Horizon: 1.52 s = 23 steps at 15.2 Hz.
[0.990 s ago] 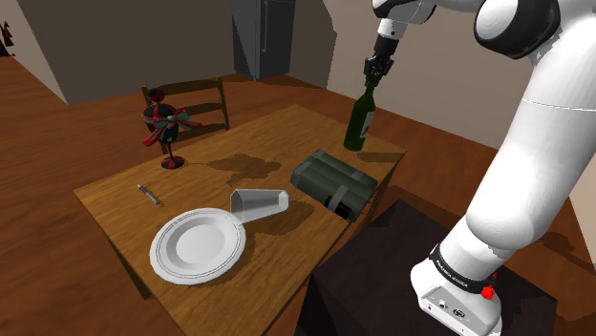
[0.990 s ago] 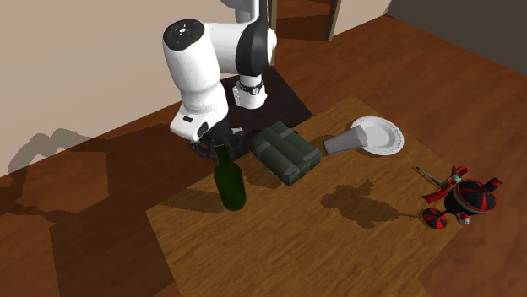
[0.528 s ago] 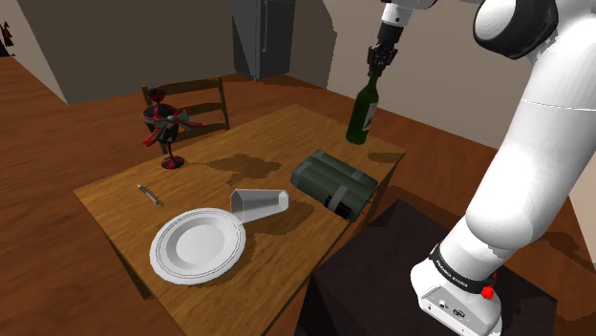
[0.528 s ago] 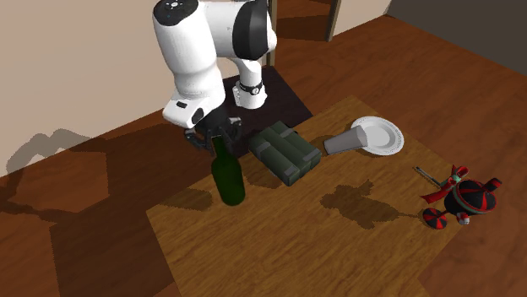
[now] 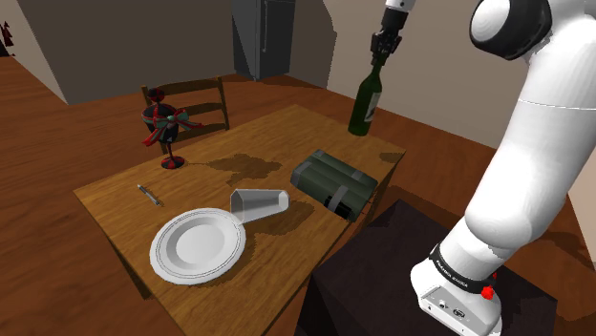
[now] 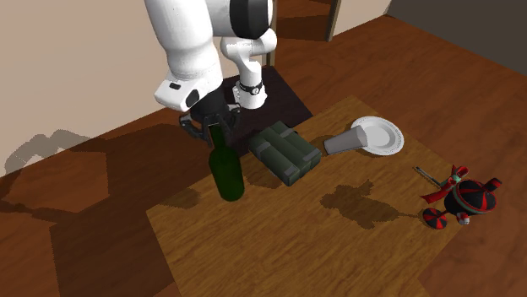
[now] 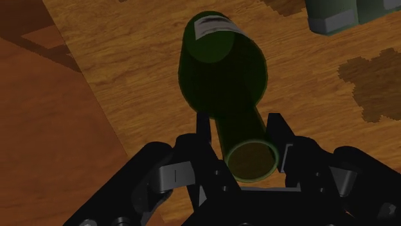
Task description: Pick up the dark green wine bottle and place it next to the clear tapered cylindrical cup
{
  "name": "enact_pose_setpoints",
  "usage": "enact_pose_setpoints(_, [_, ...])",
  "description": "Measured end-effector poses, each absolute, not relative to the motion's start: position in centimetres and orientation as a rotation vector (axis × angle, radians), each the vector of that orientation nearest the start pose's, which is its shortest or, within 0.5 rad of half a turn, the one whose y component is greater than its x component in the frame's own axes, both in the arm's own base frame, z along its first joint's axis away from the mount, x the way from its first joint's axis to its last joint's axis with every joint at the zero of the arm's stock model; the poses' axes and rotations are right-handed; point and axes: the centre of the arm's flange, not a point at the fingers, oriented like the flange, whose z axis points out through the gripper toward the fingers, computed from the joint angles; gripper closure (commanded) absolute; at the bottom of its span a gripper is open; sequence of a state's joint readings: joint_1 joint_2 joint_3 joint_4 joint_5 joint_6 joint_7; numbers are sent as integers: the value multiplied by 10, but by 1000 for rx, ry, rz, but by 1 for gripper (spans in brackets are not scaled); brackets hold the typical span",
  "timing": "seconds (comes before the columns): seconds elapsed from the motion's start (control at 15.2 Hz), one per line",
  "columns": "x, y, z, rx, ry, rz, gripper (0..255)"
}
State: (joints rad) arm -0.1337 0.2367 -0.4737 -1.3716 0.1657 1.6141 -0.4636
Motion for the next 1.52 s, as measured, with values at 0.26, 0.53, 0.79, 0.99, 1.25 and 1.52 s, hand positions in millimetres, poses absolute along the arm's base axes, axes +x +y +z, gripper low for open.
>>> enact_pose_setpoints(0.26, [542,-313,617,-3099,210,-88,255])
enact_pose_setpoints(0.53, [541,-313,639,-3099,210,-88,255])
enact_pose_setpoints(0.79, [536,-300,656,-3098,210,-87,255])
enact_pose_setpoints(0.99, [519,-269,668,-3098,209,-88,255])
enact_pose_setpoints(1.25, [496,-224,688,-3098,207,-88,255])
enact_pose_setpoints(1.52, [470,-181,707,-3098,207,-89,255])
